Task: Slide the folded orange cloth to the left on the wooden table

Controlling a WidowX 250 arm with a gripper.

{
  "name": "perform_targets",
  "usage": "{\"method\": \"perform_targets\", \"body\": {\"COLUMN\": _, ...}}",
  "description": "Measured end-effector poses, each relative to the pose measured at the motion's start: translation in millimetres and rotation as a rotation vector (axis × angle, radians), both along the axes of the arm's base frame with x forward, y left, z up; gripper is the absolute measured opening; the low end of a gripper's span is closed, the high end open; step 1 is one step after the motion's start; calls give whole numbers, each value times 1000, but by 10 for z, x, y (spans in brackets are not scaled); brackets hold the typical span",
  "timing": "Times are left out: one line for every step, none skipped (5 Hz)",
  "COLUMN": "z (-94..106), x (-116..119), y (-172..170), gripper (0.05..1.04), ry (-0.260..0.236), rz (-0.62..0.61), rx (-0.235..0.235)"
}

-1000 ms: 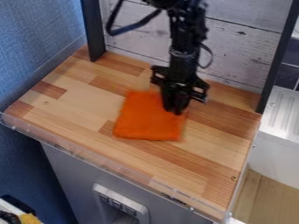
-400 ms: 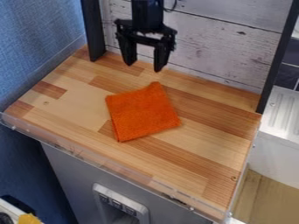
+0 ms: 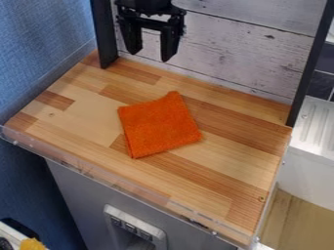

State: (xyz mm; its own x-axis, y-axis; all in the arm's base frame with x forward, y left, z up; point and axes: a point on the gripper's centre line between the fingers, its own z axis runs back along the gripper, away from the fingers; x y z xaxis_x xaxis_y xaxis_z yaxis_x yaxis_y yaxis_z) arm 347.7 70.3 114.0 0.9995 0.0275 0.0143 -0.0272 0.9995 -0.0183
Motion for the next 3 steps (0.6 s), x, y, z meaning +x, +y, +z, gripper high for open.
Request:
{"method": "perform_targets", "body": {"z": 52, "x": 17, "y": 33, "gripper": 998, "ry": -5, "rz": -14, "rx": 6}}
{"method": "perform_targets", "body": {"z": 59, "x": -4, "y": 92, "gripper": 997, "ry": 3, "rz": -14, "rx": 16}}
{"method": "perform_targets", "body": {"z": 81, "x": 6, "y": 104, "gripper": 997, "ry": 0, "rz": -23, "rx": 23}}
